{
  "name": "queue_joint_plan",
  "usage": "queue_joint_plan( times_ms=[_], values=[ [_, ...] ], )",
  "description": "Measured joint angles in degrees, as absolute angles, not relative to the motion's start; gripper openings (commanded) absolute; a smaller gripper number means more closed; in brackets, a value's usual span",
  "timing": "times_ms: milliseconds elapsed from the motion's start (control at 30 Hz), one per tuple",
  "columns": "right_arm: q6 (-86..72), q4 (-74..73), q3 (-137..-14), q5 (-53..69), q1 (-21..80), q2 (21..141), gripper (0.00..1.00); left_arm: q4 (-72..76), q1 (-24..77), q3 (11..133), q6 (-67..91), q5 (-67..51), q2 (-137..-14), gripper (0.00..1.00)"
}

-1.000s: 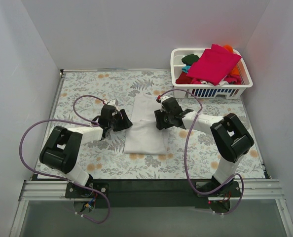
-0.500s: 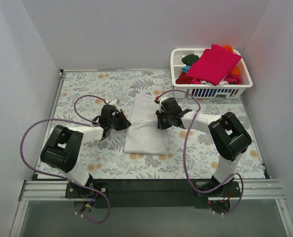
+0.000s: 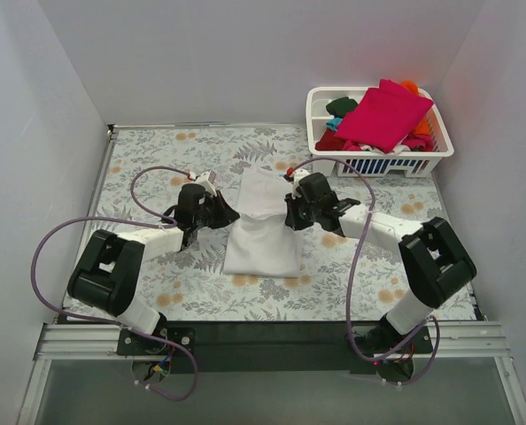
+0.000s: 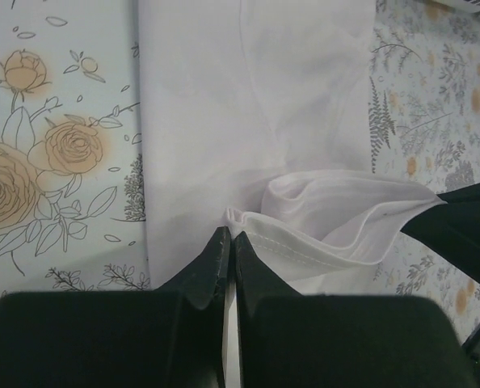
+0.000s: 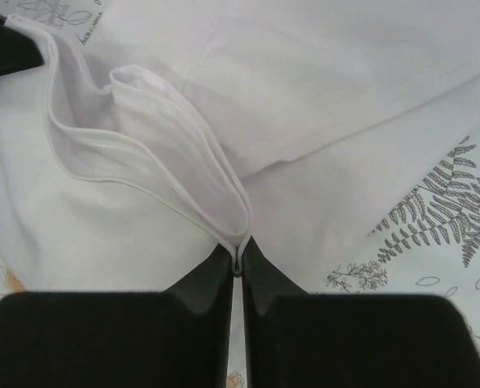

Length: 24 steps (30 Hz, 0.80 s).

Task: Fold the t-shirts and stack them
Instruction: Fold the tshirt

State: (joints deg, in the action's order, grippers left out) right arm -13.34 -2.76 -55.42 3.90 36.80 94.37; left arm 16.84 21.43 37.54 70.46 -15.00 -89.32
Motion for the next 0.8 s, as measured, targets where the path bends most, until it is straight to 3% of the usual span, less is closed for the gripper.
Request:
queue_joint_plan(
  times_ms=[433,800],
  values=[
    [-14.0,-3.2,-49.1,2.0,36.8,82.1,0.01,19.9,21.4,40.6,69.5,-20.6,-89.2,0.0],
    [-14.4,-3.8,-48.6,-0.3,36.8,80.7,0.01,23.1,21.4,46.8,67.4,-25.5,-99.8,0.0]
  ],
)
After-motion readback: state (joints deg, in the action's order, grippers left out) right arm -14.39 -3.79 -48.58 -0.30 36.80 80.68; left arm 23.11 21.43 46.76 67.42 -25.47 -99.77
